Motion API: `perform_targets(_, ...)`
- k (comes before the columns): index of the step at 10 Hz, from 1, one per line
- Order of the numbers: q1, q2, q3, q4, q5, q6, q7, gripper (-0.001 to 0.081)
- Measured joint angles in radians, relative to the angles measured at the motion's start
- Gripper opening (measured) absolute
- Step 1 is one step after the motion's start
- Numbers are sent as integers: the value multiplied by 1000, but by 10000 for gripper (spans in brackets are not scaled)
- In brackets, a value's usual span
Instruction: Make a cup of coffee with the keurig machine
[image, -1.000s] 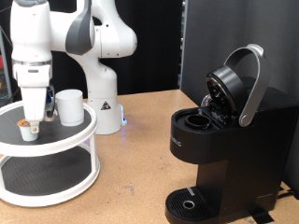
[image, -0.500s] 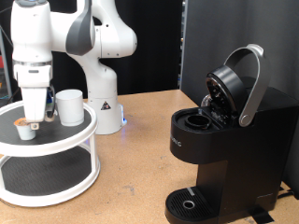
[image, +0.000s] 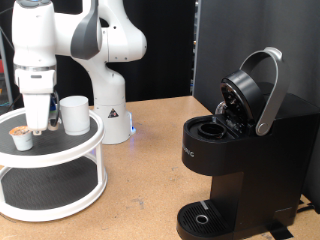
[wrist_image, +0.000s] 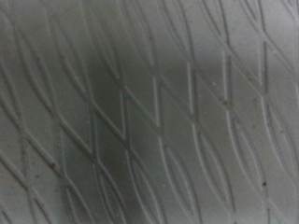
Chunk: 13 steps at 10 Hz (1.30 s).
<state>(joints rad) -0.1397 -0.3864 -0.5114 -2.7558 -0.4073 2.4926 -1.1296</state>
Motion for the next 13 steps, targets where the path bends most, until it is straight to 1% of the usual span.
perform_targets(1,0,0,1,0,0,0,4,23)
perform_targets(2,0,0,1,0,0,0,10,5)
perform_targets(5,0,0,2,0,-2,2,23,7)
perform_targets(6,0,0,2,0,-2,2,23,104)
perform_targets(7,0,0,2,0,-2,2,24,104)
perform_targets(8,0,0,2,0,-2,3,25,287)
perform_targets(9,0,0,2,0,-2,3,27,287)
perform_targets(10,0,0,2,0,-2,3,30,422)
perform_targets(11,0,0,2,0,-2,3,34,606)
perform_targets(12,0,0,2,2,-2,3,36,606)
perform_targets(13,0,0,2,7,0,3,36,740)
